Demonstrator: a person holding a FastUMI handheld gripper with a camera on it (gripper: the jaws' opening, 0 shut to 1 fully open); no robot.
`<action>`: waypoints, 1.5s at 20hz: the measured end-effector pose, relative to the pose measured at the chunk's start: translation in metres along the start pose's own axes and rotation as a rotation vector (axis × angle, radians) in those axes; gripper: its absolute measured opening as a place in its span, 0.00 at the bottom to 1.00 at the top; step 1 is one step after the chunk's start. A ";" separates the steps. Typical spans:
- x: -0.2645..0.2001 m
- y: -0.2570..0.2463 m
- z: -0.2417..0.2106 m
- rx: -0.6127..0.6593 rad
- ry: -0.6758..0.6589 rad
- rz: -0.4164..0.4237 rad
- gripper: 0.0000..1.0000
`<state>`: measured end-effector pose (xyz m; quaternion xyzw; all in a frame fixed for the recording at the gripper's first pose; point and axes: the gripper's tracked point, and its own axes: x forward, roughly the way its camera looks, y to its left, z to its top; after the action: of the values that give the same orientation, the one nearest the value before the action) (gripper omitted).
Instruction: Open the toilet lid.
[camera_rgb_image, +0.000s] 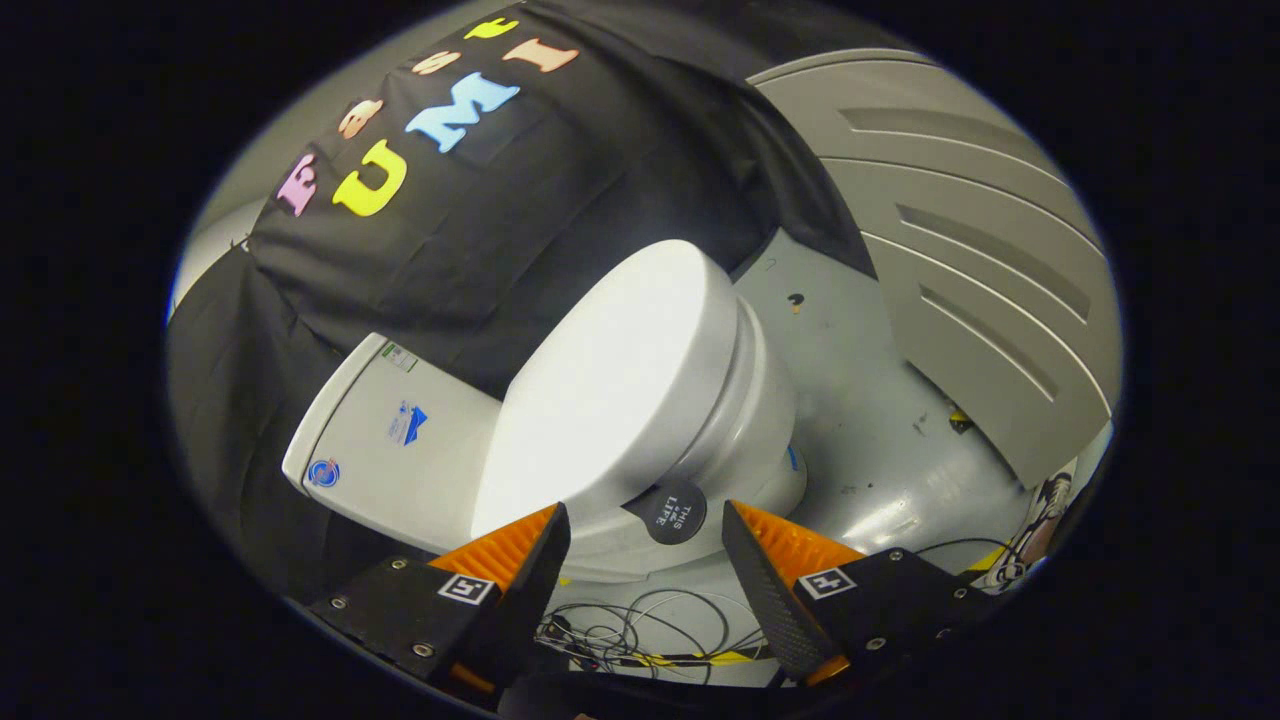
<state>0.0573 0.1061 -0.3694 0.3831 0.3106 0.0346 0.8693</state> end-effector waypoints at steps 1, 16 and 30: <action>0.001 -0.004 -0.001 0.041 0.006 0.004 0.94; 0.042 -0.008 -0.012 0.420 -0.011 0.137 0.65; 0.045 -0.010 -0.012 0.462 -0.028 0.168 0.10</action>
<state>0.0852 0.1207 -0.4055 0.5965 0.2652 0.0292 0.7570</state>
